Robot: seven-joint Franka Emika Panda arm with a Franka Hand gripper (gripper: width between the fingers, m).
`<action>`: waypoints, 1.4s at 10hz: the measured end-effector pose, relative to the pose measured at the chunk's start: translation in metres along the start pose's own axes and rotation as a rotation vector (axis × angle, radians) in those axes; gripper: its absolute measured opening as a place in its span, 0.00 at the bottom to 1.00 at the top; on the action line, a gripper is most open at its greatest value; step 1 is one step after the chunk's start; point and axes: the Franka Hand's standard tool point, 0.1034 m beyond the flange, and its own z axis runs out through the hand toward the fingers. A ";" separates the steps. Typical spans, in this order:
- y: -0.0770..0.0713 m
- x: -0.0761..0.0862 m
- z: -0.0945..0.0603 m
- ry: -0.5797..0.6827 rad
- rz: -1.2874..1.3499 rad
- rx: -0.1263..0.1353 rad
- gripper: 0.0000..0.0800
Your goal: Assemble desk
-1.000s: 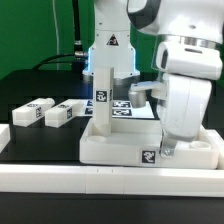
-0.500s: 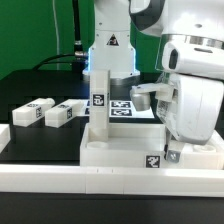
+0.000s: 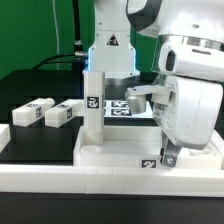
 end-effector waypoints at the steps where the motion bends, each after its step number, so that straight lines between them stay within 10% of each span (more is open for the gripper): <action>1: 0.001 -0.001 -0.003 0.000 0.001 -0.003 0.24; 3: 0.005 -0.009 -0.020 -0.009 0.010 0.003 0.64; 5: 0.001 -0.017 -0.039 -0.025 0.033 0.018 0.77; 10: -0.037 -0.062 -0.067 -0.042 0.057 0.033 0.81; 14: -0.038 -0.061 -0.064 -0.044 0.129 0.039 0.81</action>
Offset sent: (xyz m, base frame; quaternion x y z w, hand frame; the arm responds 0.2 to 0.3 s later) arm -0.0167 -0.0221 0.0380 0.0164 -0.0482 -0.0571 0.9971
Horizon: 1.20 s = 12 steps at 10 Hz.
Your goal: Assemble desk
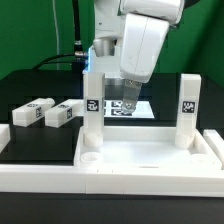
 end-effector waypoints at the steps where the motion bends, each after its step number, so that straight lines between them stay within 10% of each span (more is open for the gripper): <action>1: -0.002 -0.004 0.001 -0.010 0.129 0.015 0.81; 2: -0.003 -0.008 0.000 -0.041 0.282 0.049 0.81; 8: -0.002 -0.008 -0.002 -0.054 0.670 0.051 0.81; 10: -0.001 -0.035 -0.011 -0.047 0.934 0.155 0.81; 12: 0.011 -0.071 -0.012 -0.023 1.067 0.184 0.81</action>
Offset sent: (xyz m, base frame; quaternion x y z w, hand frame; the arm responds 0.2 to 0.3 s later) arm 0.0000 0.0000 0.0000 0.0000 0.0000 0.1938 0.9810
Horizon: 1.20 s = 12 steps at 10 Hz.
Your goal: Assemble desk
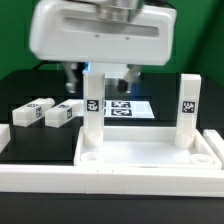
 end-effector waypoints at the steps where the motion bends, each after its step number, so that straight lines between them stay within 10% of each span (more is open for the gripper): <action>1: 0.019 -0.001 0.002 0.060 0.027 -0.035 0.81; 5: 0.009 -0.001 0.005 0.047 0.152 -0.020 0.81; 8: 0.051 -0.043 0.013 -0.022 0.259 0.094 0.81; 12: 0.061 -0.058 0.022 -0.034 0.281 0.098 0.81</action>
Offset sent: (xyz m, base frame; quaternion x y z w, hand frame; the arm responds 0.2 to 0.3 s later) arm 0.0000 0.0000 0.0000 0.0000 0.0000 0.0650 0.9979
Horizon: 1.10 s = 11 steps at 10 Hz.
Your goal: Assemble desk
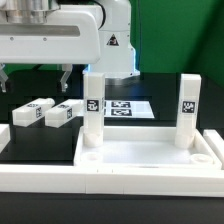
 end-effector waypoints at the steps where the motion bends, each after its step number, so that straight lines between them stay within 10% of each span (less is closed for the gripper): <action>1: 0.000 0.000 0.000 0.000 0.000 0.000 0.81; 3: 0.001 -0.001 0.000 -0.001 0.003 0.000 0.81; 6: 0.034 -0.047 0.024 -0.098 0.161 0.122 0.81; 11: 0.038 -0.063 0.039 -0.087 0.176 0.101 0.81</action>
Offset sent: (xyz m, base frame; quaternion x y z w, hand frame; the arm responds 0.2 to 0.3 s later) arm -0.0328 -0.0351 -0.0102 0.0886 -0.0833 0.1041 0.9871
